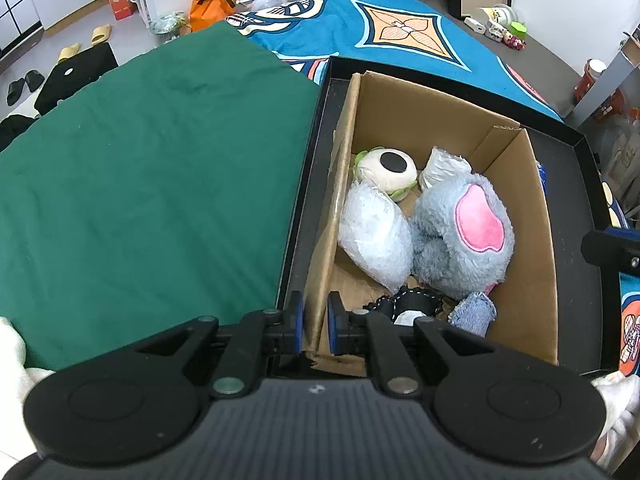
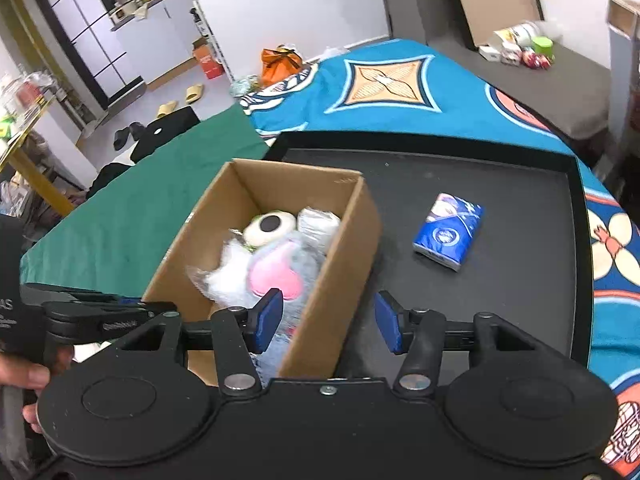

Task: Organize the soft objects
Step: 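Move the right tool to the blue tissue pack and grasp it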

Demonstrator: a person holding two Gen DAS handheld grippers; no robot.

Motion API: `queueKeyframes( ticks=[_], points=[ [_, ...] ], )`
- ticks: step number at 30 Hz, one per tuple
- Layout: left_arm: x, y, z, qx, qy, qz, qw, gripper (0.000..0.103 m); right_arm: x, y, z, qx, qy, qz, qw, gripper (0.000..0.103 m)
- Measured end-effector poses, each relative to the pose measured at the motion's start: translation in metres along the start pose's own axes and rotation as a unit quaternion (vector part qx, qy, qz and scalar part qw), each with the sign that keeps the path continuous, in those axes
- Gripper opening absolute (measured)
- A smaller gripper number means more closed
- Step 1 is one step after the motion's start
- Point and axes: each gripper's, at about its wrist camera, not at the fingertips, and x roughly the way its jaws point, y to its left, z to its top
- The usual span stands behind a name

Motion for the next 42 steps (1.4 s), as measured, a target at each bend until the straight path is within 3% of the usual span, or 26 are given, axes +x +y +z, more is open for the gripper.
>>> queueKeyframes(
  ticks=[12,20,36,42],
  points=[
    [-0.005,-0.009,0.015,0.007,0.003,0.025,0.9996,0.017,0.003,-0.025,0.001,0.017,-0.031,-0.003,0.999,0.074],
    [-0.012,-0.018,0.026,0.015,-0.01,0.049,0.9987,0.043,0.01,-0.053,0.006,0.054,-0.06,-0.017,0.997,0.086],
    [-0.005,-0.036,0.046,0.024,-0.017,0.096,0.995,0.055,0.046,-0.078,0.012,0.089,-0.074,-0.004,0.993,0.086],
    [0.007,-0.04,0.05,0.026,-0.009,0.109,0.9937,0.056,0.07,-0.085,0.009,0.09,-0.082,-0.04,0.992,0.086]
  ],
)
